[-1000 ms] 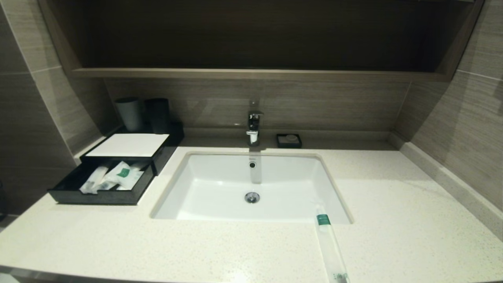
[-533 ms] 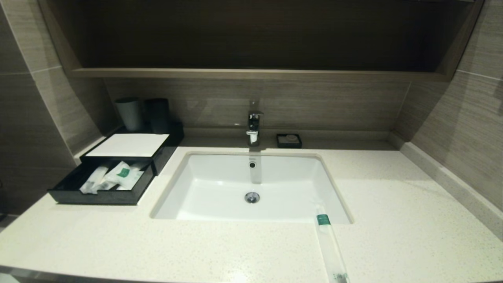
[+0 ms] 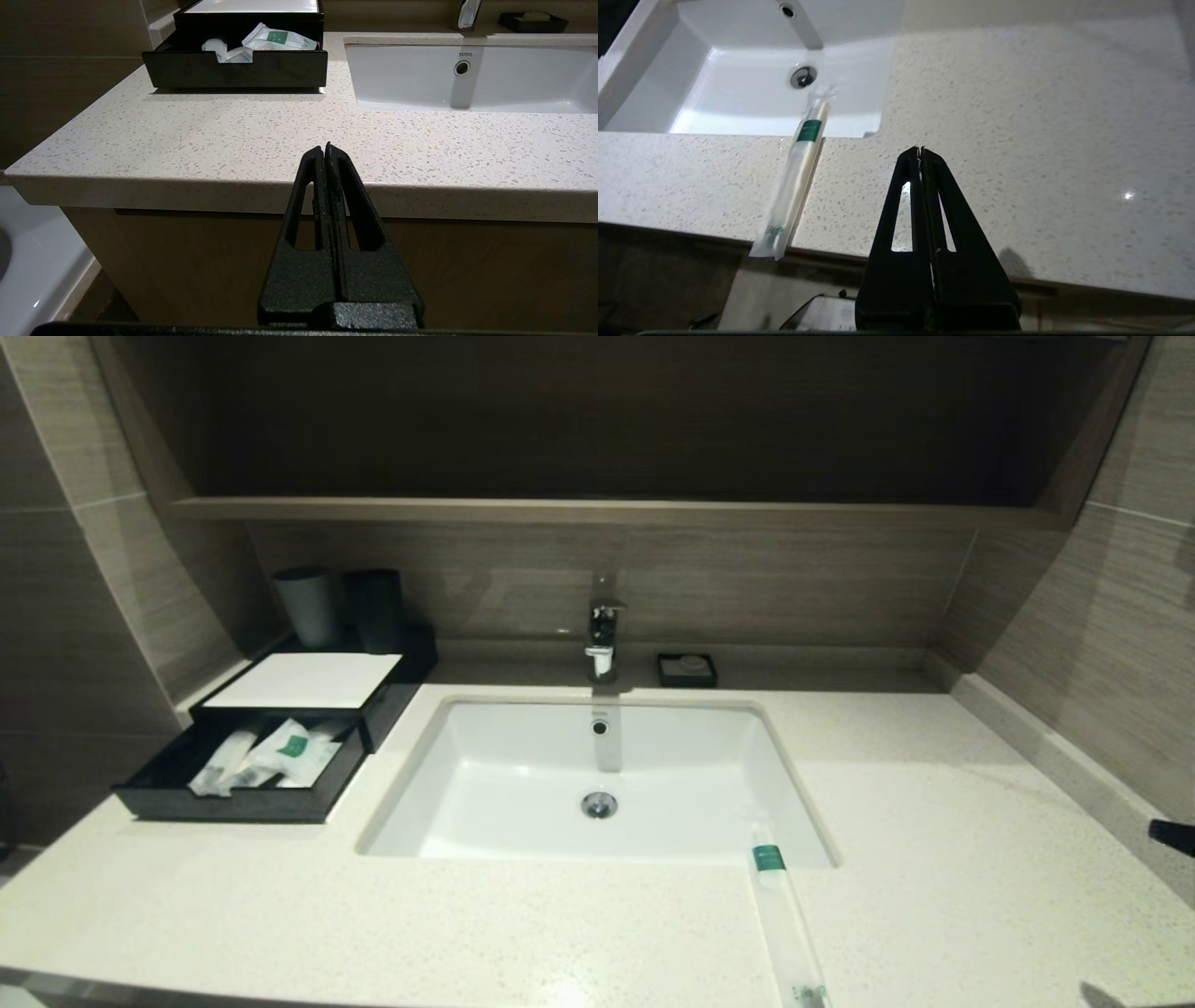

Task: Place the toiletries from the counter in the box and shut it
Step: Pick up the bathroom toiletry

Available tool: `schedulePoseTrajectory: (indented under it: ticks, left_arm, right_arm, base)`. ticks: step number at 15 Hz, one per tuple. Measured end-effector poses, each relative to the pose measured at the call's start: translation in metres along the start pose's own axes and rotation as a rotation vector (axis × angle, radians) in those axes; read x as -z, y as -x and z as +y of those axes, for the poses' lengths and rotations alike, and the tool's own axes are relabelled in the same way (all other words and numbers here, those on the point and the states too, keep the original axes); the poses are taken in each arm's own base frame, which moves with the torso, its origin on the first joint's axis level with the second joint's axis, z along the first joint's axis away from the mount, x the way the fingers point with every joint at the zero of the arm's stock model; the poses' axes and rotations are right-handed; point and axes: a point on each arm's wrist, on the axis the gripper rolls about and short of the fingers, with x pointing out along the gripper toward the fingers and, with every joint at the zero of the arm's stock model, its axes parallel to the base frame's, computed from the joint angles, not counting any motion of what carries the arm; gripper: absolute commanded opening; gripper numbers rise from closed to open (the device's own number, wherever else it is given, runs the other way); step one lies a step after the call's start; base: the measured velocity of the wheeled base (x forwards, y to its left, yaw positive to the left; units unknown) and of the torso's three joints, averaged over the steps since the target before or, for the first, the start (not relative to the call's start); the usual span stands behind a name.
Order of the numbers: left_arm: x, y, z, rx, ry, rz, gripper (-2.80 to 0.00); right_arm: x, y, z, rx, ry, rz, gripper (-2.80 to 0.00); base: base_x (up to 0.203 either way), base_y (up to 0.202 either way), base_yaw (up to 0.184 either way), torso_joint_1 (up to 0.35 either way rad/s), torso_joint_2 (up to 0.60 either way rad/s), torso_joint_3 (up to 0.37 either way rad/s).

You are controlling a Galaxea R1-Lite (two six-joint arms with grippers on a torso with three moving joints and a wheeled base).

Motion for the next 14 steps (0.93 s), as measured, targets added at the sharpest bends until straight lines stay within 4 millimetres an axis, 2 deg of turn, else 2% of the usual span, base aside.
schedulePoseTrajectory:
  ticks: [3, 7, 10, 14]
  left_arm:
    - [0.0, 0.0, 0.0, 0.0, 0.0, 0.0, -2.8]
    - [0.0, 0.0, 0.0, 0.0, 0.0, 0.0, -2.8]
    - [0.0, 0.0, 0.0, 0.0, 0.0, 0.0, -2.8]
    - [0.0, 0.0, 0.0, 0.0, 0.0, 0.0, -2.8]
  right_arm:
    - [-0.021, -0.024, 0.0, -0.065, -0.053, 0.163, -2.8]
    - [-0.035, -0.042, 0.002, -0.133, -0.132, 0.328, -2.8]
    - [-0.035, -0.051, 0.011, -0.127, -0.098, 0.386, -2.8]
    - [-0.026, -0.061, 0.033, -0.098, -0.008, 0.435, -2.8]
  base:
    - [0.0, 0.0, 0.0, 0.0, 0.0, 0.0]
    - [0.0, 0.0, 0.0, 0.0, 0.0, 0.0]
    - [0.0, 0.0, 0.0, 0.0, 0.0, 0.0]
    - [0.0, 0.0, 0.0, 0.0, 0.0, 0.0]
